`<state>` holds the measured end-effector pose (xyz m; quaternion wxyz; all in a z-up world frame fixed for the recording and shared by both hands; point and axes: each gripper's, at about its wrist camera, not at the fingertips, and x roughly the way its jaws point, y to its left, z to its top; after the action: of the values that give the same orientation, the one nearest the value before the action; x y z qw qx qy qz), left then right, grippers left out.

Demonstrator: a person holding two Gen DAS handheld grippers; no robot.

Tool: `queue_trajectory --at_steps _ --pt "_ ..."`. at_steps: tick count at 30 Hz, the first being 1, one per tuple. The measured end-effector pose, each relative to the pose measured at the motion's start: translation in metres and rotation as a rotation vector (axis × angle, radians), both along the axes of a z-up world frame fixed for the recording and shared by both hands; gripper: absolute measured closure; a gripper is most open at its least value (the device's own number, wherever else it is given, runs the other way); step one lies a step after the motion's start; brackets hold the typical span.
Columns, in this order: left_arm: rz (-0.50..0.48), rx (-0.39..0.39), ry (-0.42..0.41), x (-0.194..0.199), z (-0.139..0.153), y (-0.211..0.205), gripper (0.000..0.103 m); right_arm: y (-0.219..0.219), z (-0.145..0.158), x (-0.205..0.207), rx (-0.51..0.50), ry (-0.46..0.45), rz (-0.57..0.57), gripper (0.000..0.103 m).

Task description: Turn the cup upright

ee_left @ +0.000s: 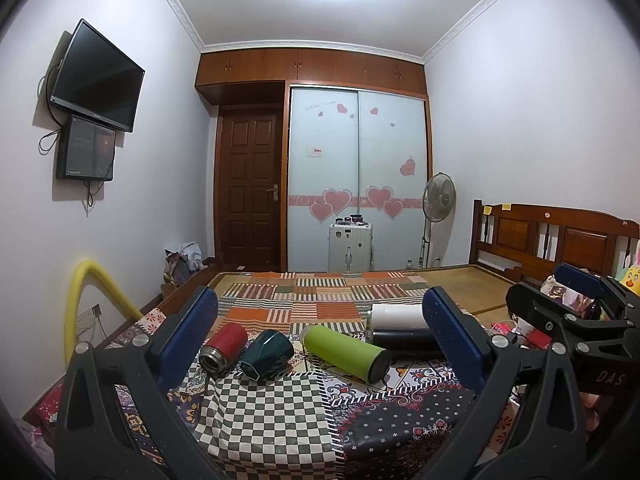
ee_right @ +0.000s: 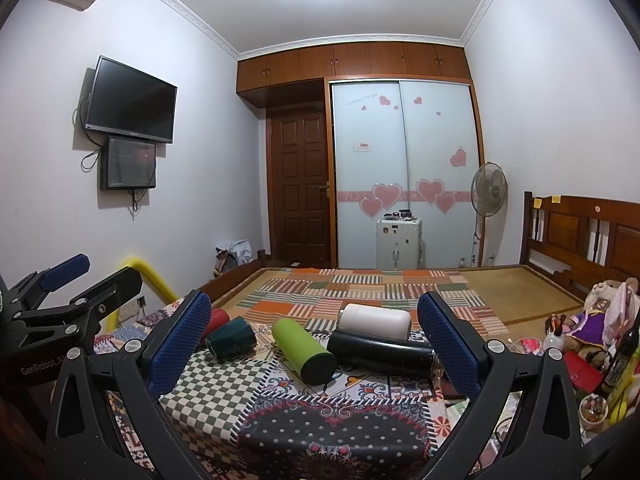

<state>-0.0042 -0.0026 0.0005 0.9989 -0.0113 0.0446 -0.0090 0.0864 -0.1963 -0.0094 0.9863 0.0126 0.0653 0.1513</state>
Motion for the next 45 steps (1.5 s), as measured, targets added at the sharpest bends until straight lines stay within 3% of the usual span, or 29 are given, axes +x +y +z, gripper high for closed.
queue_trajectory --at_steps 31,36,45 --pt "-0.004 0.004 0.012 0.011 -0.008 0.005 0.0 0.003 -0.002 0.008 -0.026 0.031 -0.001 0.0" --pt "0.013 -0.005 0.037 0.029 -0.017 0.018 0.0 0.012 -0.009 0.029 -0.072 0.09 0.025 0.0" --pt "0.034 -0.004 0.112 0.072 -0.053 0.047 0.0 0.043 -0.024 0.099 -0.306 0.221 0.074 0.0"
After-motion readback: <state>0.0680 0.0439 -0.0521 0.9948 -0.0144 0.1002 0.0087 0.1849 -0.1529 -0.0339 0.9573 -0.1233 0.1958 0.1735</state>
